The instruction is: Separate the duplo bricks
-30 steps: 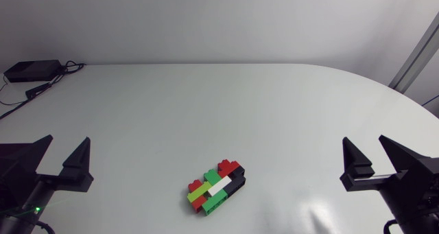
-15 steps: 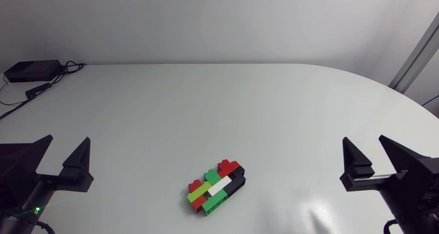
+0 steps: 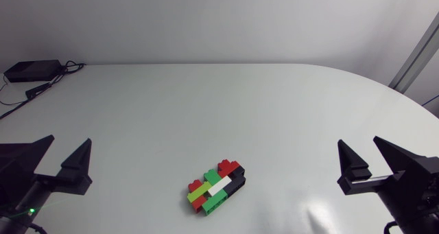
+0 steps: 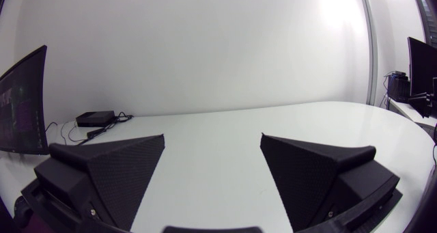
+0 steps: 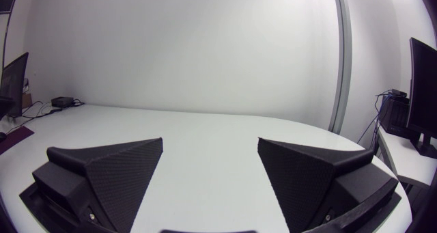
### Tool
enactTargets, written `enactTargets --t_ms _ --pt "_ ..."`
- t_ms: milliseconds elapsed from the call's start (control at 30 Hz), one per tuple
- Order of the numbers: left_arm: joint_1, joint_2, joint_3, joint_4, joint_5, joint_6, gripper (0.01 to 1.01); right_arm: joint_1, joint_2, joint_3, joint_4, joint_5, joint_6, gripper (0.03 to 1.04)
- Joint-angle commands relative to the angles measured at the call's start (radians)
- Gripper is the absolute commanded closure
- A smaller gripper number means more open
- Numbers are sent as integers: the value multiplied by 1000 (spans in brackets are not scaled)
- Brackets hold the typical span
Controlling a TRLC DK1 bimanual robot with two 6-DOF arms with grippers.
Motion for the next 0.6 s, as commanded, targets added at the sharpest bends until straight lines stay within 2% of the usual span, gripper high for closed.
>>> enactTargets --t_ms 0,233,400,567 --pt "6 21 113 -20 -1 -17 75 16 2 73 -24 -7 -4 61" --pt "-43 334 349 -86 -1 -75 75 102 163 259 -86 4 25 61" --pt "-138 651 571 -266 7 -78 74 145 307 360 -122 2 51 61" --pt "-149 952 720 -373 151 -81 75 199 479 438 -162 -7 73 61"
